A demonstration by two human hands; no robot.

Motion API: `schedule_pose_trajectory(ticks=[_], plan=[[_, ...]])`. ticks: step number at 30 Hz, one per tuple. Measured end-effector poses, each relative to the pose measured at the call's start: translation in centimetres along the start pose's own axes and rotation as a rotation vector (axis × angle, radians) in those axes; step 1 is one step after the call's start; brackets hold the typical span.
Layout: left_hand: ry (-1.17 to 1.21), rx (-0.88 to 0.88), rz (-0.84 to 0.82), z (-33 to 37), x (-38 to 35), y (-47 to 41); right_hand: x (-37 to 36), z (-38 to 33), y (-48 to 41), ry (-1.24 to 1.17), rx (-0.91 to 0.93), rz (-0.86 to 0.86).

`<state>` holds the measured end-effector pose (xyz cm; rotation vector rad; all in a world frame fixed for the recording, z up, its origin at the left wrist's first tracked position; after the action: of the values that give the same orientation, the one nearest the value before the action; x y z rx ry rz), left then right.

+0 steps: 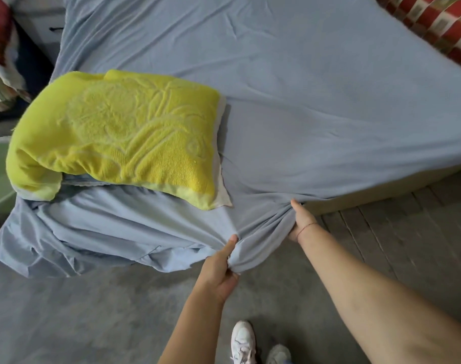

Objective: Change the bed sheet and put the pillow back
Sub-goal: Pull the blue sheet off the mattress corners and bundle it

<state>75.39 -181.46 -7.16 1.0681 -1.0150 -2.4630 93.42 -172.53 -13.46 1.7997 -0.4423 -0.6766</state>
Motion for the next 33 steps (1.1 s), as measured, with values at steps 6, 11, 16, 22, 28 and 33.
schedule_pose_trajectory(ticks=[6,11,16,22,28,33], plan=[[0.007,-0.002,0.035,-0.5,0.6,-0.6,3.6,-1.0,0.3,0.169,0.210,0.208],[-0.031,-0.051,-0.024,-2.3,-2.0,-0.8,7.6,0.1,3.2,0.189,0.306,0.168],[-0.051,-0.060,-0.063,-6.1,-7.0,-0.6,11.3,1.6,7.4,0.129,0.329,0.090],[-0.030,0.119,-0.096,-13.0,-13.3,0.7,14.4,2.5,11.9,0.308,0.350,0.049],[-0.072,-0.005,0.034,-15.4,-15.0,0.2,16.7,-0.8,13.1,0.432,0.285,-0.023],[-0.057,-0.015,-0.011,-15.5,-14.5,0.7,16.3,-7.2,9.3,0.201,0.124,-0.103]])
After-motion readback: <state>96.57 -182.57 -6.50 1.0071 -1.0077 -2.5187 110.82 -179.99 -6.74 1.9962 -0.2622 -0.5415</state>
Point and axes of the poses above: each hand's wrist, its own y-axis away from the middle knuckle, its own x-axis out of the back of the hand, z = x × y, the point moved 9 cm from there along -y, towards the middle knuckle, and after that the axes turned 15 degrees about -x, right-handed, at the moved point
